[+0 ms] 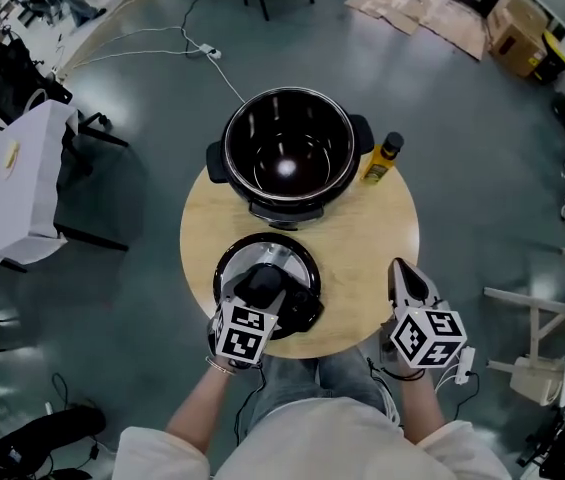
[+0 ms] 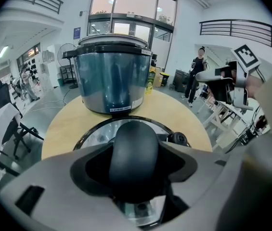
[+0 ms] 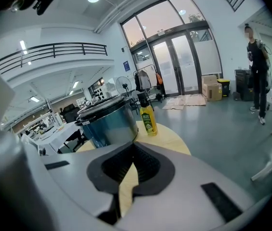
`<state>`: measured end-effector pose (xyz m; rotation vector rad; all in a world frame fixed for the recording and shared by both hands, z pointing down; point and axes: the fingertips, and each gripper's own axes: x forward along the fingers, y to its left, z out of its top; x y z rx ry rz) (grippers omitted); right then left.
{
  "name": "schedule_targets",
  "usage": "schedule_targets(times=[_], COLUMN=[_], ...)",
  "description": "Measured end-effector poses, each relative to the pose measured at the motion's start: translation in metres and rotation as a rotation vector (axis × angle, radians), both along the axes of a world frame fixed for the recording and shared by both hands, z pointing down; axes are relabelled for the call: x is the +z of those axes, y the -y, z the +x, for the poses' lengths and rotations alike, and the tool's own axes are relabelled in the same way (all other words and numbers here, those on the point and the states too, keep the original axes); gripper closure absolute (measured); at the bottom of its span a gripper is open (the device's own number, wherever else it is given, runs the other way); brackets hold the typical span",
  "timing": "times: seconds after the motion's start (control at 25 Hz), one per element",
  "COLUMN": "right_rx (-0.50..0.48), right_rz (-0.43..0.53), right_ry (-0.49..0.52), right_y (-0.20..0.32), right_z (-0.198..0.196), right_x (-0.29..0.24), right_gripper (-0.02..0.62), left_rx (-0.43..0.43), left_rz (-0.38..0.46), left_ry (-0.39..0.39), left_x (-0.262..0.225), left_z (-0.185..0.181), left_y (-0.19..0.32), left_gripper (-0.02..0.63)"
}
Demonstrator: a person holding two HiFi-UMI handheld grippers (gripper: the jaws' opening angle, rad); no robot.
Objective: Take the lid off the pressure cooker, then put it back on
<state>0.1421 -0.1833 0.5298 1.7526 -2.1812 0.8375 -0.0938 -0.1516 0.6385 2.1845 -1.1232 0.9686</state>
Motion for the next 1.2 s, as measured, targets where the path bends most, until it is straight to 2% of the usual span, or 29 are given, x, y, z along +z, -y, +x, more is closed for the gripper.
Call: schedule_targets(times=[0.12, 0.32, 0.6, 0.96, 1.2], right_rx=[0.009, 0.038, 0.026, -0.055, -0.118], right_rz=[0.007, 0.014, 0.035, 0.076, 0.099], right_ry=[-0.008, -0.024, -0.026, -0.018, -0.009], right_y=[0.0, 0.002, 0.008, 0.034, 0.048], right_z=[0.008, 0.026, 0.032, -0.002, -0.031], right_x=[-0.005, -0.009, -0.017, -0.035, -0.042], right_gripper=[0.594, 0.594, 0.594, 0.594, 0.594], left_rx=[-0.009, -0.041, -0.057, -0.088, -0.106], left_rz=[0.017, 0.001, -0.006, -0.025, 0.009], left_ry=[-0.003, -0.025, -0.039, -0.044, -0.029], left_x=[0.0, -0.004, -0.026, -0.056, -0.089], left_z=[0.0, 0.0, -0.009, -0.035, -0.059], left_y=[0.002, 0.006, 0.004, -0.007, -0.009], left_gripper=[0.331, 0.333, 0.333, 0.333, 0.333])
